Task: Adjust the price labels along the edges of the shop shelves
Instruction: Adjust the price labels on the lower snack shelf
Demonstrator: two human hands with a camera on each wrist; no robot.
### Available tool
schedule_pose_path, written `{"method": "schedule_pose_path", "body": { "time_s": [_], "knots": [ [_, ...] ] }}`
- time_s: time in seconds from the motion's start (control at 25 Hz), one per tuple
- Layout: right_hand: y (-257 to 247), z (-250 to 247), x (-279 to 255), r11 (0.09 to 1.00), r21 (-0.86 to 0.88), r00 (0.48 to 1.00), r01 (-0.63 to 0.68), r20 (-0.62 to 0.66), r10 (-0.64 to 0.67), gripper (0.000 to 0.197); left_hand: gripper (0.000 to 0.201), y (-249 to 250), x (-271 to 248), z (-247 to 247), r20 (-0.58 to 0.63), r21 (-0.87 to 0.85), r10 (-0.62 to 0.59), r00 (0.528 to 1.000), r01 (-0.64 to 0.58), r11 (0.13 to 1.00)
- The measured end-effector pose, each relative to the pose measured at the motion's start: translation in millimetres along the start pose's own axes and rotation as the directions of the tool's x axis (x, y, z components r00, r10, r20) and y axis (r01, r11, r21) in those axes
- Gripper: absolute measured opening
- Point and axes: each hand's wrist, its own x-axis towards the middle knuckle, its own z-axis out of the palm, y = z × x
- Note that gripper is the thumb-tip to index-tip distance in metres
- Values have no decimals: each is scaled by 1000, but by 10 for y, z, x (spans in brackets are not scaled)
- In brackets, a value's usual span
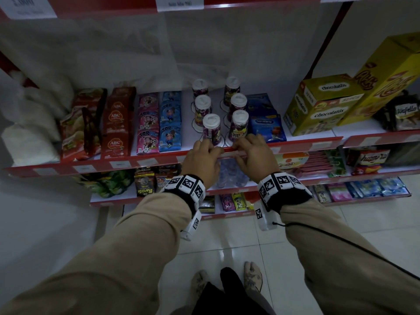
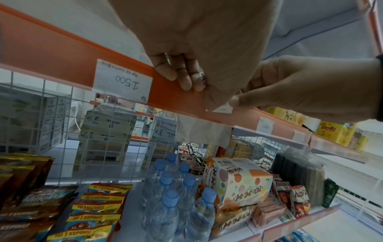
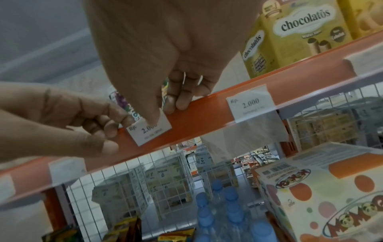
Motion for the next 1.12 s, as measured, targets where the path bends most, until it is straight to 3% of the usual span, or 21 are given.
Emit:
{"method": "schedule_pose_path", "body": {
  "time_s": [0.48,0.68,0.92,1.12],
  "knots": [
    [-5,60,8,991,-131,1000,22,8,-21,16,34,-6,-10,3,8,46,31,999,-32,998],
    [-26,92,-49,985,-169,996,47,-73,-60,9,37,16,-14,3,51,106,4,999,-9,994],
    [-11,58,-42,980,-181,994,87,-50,-98,11,42,54,-10,-12,77,153,-35,996,23,988],
    [13,32,-70,992,-117,998,51,-32,-55,17,43,99,1,-23,89,179,-75,993,58,982]
  ]
}}
